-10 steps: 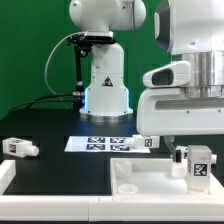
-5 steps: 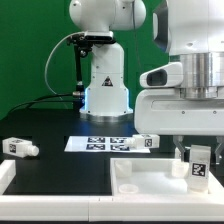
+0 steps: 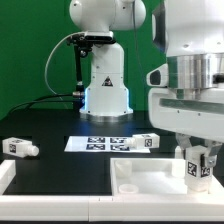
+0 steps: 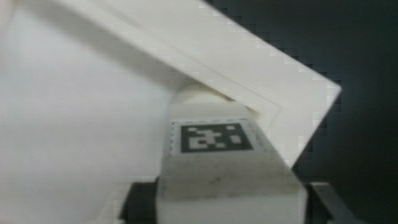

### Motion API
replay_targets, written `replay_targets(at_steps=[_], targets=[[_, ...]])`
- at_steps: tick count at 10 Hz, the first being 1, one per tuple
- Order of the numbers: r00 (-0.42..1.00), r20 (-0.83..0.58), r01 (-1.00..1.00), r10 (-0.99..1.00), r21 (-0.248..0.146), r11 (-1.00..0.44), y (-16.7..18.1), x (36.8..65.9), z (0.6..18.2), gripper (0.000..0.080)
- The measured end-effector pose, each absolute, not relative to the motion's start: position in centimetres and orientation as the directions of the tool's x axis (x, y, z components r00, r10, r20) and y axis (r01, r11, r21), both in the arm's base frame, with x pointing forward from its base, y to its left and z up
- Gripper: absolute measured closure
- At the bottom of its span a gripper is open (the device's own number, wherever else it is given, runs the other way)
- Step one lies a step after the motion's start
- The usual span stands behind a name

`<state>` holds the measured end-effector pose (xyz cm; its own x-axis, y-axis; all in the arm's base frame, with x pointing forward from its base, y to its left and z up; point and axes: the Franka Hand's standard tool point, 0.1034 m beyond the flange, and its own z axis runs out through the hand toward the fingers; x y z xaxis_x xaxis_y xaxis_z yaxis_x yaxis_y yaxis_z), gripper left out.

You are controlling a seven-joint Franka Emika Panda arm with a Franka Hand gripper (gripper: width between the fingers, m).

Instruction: Assemble one leg

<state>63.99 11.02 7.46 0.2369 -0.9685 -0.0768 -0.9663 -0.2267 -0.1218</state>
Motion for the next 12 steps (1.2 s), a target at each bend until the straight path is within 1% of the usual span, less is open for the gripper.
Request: replay_targets(at_steps=[1,3,4,5,6,7,8,9,11,12], targets=[[0.087,-0.109,-0.991,-0.99,-0.115,-0.075,11.47,64.01,7.47,0.0511],[0.05,-0.121,-0.993,-0.991,-0.115,-0.036,11.41,64.01,7.46,0.0511],[0.114,-0.111,-0.988,-0.987,-0.121,-0.101,11.42,63.97,7.41,0.0511],[0.273,-0.079,-0.957,-0.959,-0.123,-0.262,11.49,63.78,7.33,0.033],[0.422,-0.054,-0.901,-0.905,-0.133,-0.412,11.51,63.8,7.36,0.0206],[0.616,-0.021,-0.782,-0.788,-0.143,-0.607,11.73,63.77,7.34,0.0206],[0.719,-0.002,-0.688,-0.695,-0.144,-0.711,12.25,63.47,7.32,0.0162],[0.724,0.021,-0.68,-0.69,-0.154,-0.717,12.18,63.3,7.42,0.0162],[0.799,0.039,-0.589,-0.599,-0.145,-0.795,11.9,63.32,7.26,0.0152],[0.876,0.065,-0.468,-0.478,-0.127,-0.875,11.79,63.34,7.26,0.0151]])
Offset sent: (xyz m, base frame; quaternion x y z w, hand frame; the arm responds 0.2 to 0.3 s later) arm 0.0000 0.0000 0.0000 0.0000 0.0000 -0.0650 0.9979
